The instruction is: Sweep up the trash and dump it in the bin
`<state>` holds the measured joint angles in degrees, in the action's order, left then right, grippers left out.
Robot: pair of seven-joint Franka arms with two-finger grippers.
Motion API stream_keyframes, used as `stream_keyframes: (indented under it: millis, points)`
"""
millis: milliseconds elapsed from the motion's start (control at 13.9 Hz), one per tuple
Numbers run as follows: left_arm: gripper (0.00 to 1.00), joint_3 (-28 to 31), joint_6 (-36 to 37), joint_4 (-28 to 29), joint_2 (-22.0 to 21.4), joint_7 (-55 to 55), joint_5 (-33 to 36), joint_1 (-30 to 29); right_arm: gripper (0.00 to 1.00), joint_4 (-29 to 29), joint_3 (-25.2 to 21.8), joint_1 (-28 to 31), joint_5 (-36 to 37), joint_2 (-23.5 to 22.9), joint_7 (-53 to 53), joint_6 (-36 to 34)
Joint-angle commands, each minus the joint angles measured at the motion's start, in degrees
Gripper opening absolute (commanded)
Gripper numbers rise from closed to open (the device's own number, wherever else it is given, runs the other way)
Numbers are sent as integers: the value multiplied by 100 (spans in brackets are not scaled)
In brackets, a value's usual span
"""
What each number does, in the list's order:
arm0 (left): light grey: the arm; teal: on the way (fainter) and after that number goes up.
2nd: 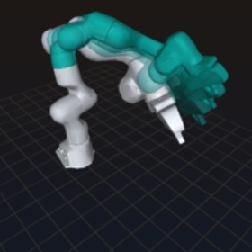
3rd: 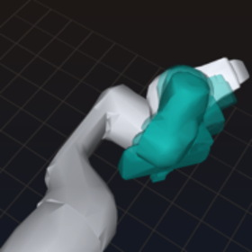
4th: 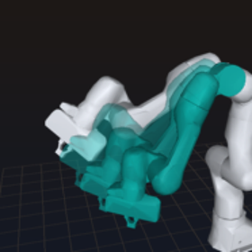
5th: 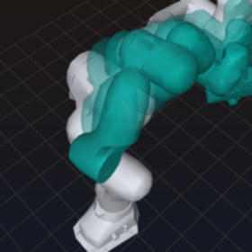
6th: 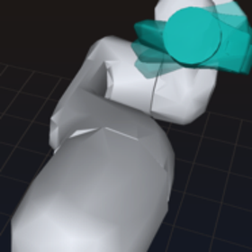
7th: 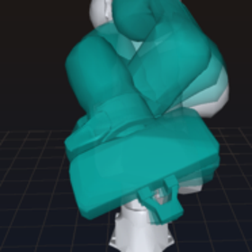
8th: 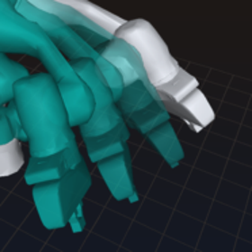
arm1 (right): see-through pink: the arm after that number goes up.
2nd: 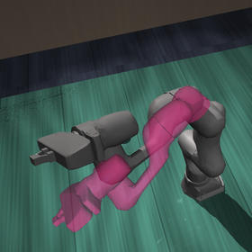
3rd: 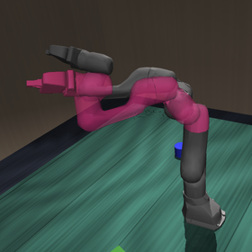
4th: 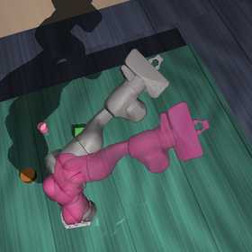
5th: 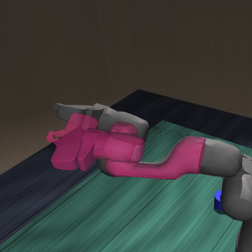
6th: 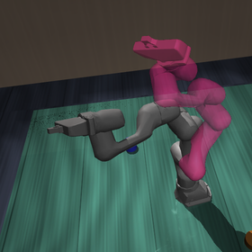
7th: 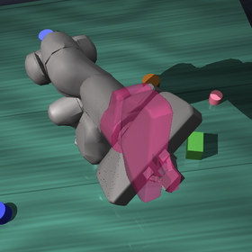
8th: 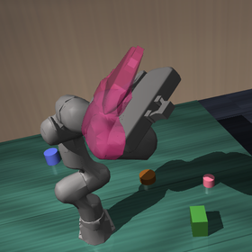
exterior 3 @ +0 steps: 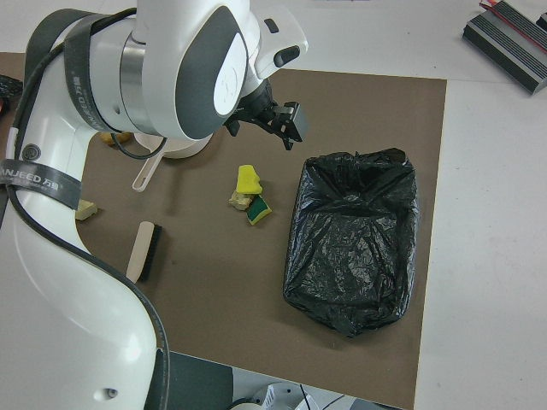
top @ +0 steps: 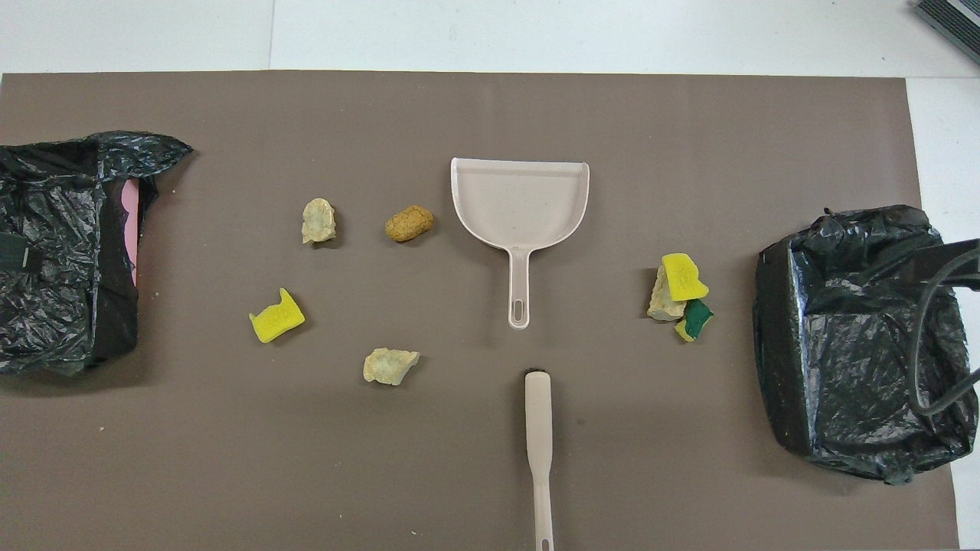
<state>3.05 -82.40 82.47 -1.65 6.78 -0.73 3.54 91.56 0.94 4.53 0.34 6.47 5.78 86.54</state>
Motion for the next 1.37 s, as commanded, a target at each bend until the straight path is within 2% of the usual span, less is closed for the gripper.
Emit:
stream_keyframes:
  millis: [0,865,1297]
  points:
    - [100,-41,-39,76,-81,25,91,6,100,46,29,13,-87,56,-130,109]
    - [100,-112,-4,155,-125,-54,56,68,100,46,20,13,-51,47,-165,127]
    - [100,-156,-30,252,-195,-62,38,287,100,55,20,13,-51,56,-165,136]
